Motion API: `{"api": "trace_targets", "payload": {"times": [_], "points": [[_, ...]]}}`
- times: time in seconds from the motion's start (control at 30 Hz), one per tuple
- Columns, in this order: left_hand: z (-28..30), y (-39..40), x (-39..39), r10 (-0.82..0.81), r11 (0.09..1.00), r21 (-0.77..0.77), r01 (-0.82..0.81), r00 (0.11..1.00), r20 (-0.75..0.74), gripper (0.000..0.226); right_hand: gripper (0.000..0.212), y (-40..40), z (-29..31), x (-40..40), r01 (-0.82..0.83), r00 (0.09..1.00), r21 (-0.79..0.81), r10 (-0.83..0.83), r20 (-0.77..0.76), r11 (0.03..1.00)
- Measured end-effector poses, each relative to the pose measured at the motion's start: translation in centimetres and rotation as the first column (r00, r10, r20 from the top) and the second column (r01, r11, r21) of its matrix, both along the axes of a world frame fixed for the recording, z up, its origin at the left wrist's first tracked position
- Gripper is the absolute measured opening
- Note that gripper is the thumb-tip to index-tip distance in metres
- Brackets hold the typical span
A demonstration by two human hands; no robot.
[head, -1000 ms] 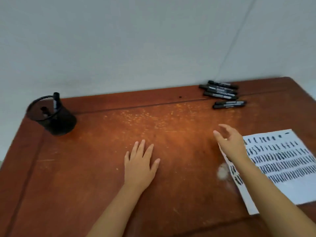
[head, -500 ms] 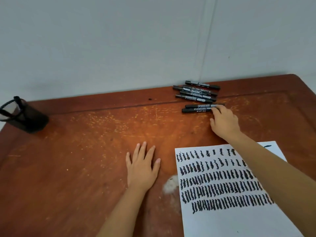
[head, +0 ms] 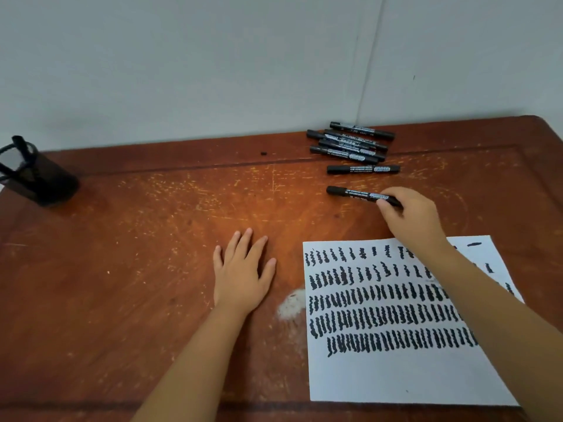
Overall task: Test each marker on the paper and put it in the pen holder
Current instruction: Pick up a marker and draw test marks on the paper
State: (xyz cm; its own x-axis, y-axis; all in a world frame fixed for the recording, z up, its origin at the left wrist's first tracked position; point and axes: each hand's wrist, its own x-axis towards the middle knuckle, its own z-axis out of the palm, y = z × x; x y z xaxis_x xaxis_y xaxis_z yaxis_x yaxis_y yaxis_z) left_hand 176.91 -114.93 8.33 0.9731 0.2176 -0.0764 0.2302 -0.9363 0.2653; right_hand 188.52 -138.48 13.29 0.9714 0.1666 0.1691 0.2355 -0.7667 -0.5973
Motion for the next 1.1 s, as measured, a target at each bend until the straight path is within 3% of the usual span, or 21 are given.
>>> {"api": "trace_targets", "payload": {"times": [0.17, 0.3, 0.4, 0.53, 0.67, 0.77, 0.9, 1.0, 1.1], "points": [[-0.3, 0.2, 0.0, -0.013, 0.998, -0.055, 0.016, 0.998, 0.056, 0.067, 0.011, -0.5, 0.9, -6.9, 0.107, 0.989, 0.424, -0.054, -0.137, 0.899], [0.0, 0.4, -0.3, 0.002, 0.982, -0.185, 0.034, 0.981, 0.191, 0.079, 0.024, -0.6, 0.8, -11.8, 0.193, 0.975, 0.585, -0.089, -0.202, 0.788], [1.5, 0.1, -1.4, -0.110, 0.960, -0.224, 0.170, 0.961, 0.256, 0.082, 0.023, -0.3, 0.8, -15.1, 0.199, 0.975, 0.644, -0.080, -0.209, 0.738], [3.6, -1.9, -5.2, -0.450, 0.775, -0.400, 0.489, 0.872, 0.193, 0.075, 0.008, 0.7, 0.5, -19.1, 0.161, 0.981, 0.680, -0.042, -0.188, 0.715], [2.7, -3.5, -9.4, -0.621, 0.710, -0.286, 0.644, 0.763, 0.178, 0.040, 0.015, 1.8, -0.5, -22.0, 0.182, 0.975, 0.774, -0.006, -0.224, 0.606], [2.5, -4.4, -11.4, -0.629, 0.708, -0.292, 0.643, 0.762, 0.154, 0.030, 0.016, 2.2, -0.9, -22.8, 0.259, 0.943, 0.789, 0.032, -0.332, 0.558], [2.2, -4.8, -12.3, -0.625, 0.700, -0.357, 0.618, 0.773, 0.110, 0.031, 0.029, 2.1, -1.4, -22.5, 0.317, 0.879, 0.714, 0.089, -0.468, 0.624], [2.3, -5.3, -12.2, -0.623, 0.706, -0.375, 0.601, 0.779, 0.077, 0.027, 0.028, 1.7, -2.1, -22.3, 0.339, 0.876, 0.724, 0.079, -0.475, 0.601], [2.6, -5.9, -12.0, -0.627, 0.744, -0.289, 0.603, 0.779, 0.010, 0.031, 0.024, 1.6, -2.3, -22.2, 0.332, 0.878, 0.724, 0.083, -0.472, 0.605]]}}
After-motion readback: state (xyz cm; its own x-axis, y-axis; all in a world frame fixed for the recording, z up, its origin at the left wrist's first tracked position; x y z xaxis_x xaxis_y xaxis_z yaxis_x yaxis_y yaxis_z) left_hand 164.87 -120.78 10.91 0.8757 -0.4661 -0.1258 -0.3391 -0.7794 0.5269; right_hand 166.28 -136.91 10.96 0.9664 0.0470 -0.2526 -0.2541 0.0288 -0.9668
